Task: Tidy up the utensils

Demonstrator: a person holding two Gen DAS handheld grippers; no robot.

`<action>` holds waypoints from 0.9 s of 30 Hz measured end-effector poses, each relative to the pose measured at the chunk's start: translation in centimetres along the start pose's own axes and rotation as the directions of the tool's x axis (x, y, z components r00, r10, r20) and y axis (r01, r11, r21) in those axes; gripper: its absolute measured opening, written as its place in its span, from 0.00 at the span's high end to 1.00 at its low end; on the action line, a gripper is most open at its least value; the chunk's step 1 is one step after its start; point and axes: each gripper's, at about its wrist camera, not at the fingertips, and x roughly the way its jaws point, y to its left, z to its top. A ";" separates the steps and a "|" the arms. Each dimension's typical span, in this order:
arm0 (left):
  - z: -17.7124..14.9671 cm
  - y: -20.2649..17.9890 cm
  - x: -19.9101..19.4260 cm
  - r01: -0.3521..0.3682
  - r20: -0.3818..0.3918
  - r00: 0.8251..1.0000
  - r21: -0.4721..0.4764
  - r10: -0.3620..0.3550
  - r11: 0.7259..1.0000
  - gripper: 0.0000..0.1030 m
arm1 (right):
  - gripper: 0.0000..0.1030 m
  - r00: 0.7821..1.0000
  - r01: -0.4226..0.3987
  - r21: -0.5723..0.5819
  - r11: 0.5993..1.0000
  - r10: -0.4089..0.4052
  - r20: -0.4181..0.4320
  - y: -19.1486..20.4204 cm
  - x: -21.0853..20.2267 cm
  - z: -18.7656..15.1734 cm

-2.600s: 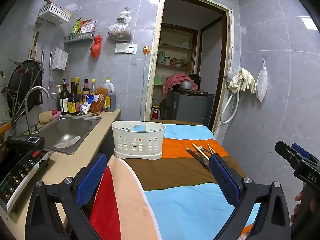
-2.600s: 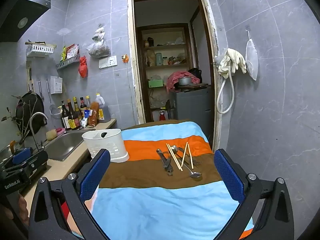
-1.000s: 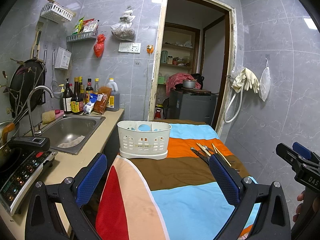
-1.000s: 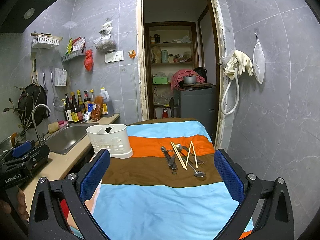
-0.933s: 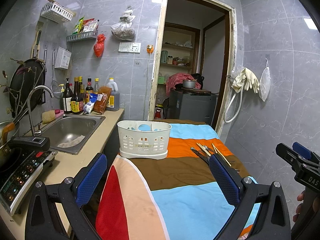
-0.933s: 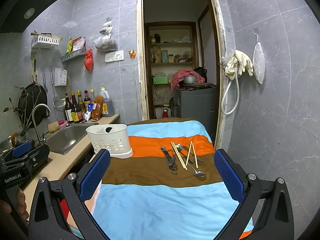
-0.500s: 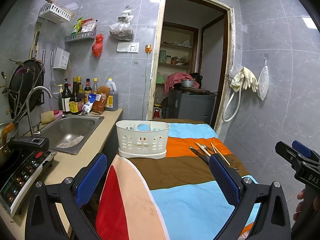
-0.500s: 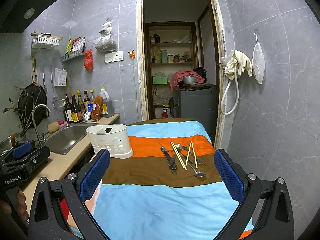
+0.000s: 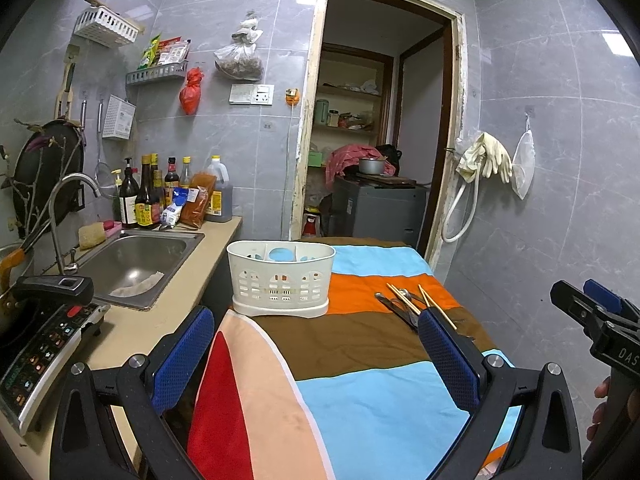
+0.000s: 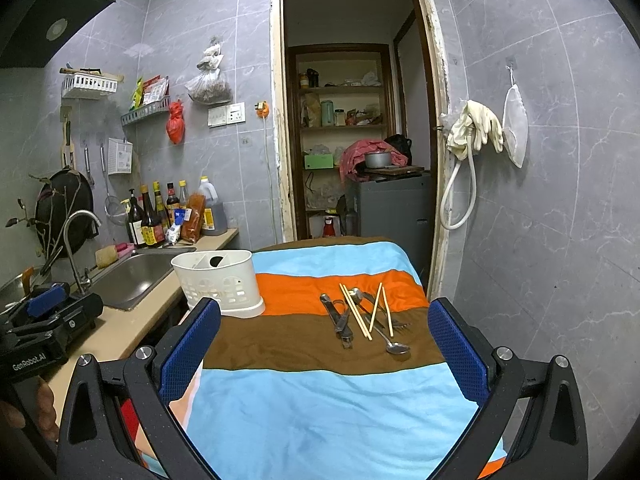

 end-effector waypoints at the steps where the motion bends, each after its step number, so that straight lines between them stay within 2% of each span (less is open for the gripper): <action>1: 0.0 0.0 0.0 0.000 -0.001 1.000 -0.001 0.000 1.000 0.00 | 0.01 1.000 0.000 -0.001 1.000 0.000 0.000 0.1 0.0 0.0; 20: 0.1 -1.5 0.7 0.022 -0.030 0.999 0.018 -0.022 1.000 0.00 | 0.01 1.000 0.003 0.009 1.000 -0.003 -0.002 0.0 0.0 -0.1; 27: 0.5 -2.4 1.5 0.040 -0.036 0.999 0.030 -0.039 0.999 0.00 | 0.01 1.000 0.014 0.032 0.999 -0.014 -0.004 -1.1 0.5 -0.2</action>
